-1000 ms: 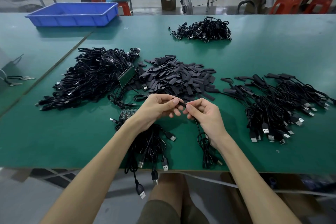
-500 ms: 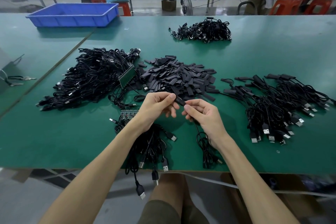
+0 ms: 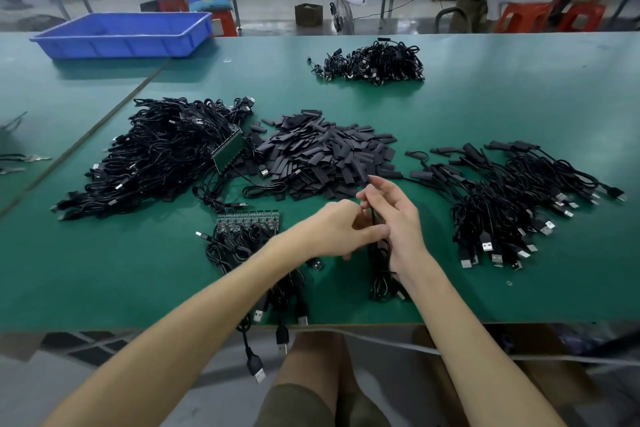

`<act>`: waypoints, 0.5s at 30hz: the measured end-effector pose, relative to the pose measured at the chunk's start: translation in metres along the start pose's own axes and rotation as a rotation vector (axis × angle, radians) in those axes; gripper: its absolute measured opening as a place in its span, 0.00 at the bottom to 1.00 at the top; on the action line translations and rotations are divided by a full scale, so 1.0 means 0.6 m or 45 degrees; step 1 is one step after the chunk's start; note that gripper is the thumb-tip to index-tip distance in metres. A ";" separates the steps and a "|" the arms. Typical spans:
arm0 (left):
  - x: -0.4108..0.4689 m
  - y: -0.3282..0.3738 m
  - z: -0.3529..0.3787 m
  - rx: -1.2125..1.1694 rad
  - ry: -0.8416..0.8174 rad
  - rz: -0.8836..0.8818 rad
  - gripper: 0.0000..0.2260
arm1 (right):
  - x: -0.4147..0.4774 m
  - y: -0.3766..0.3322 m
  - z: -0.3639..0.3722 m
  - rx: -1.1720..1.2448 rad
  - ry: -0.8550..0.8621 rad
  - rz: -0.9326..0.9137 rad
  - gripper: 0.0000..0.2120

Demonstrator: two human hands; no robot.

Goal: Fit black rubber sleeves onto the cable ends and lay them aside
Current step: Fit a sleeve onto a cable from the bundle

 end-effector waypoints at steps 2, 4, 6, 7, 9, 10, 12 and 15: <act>0.000 0.015 0.012 -0.061 -0.014 0.020 0.17 | -0.001 -0.001 -0.005 0.078 0.028 0.029 0.07; -0.004 0.031 0.008 -0.295 -0.040 0.081 0.14 | -0.001 0.004 -0.005 0.160 0.016 0.103 0.08; -0.007 0.044 -0.015 -0.505 -0.015 0.120 0.12 | -0.004 0.011 0.000 0.214 -0.017 0.172 0.15; -0.003 0.050 -0.030 -0.584 0.014 0.131 0.11 | -0.003 0.013 0.003 0.248 -0.032 0.183 0.19; 0.010 0.063 -0.060 -0.700 0.069 0.135 0.12 | 0.000 0.010 0.013 0.358 -0.050 0.152 0.17; 0.019 0.073 -0.070 -0.753 0.074 0.134 0.13 | 0.001 0.008 0.015 0.383 -0.032 0.134 0.13; 0.039 0.102 -0.076 -0.866 0.041 0.149 0.12 | 0.002 0.005 0.018 0.352 0.041 0.145 0.11; 0.078 0.155 -0.048 -0.902 -0.040 0.182 0.10 | -0.005 0.005 0.024 0.265 0.008 0.162 0.09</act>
Point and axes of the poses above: each hand's wrist, its own x-axis towards the middle knuckle, its own z-axis out of the palm, y = z × x, the point moved 9 cm from there along x, towards the middle knuckle, and after that the axes turned 3 degrees about y, right-handed, at the moved point
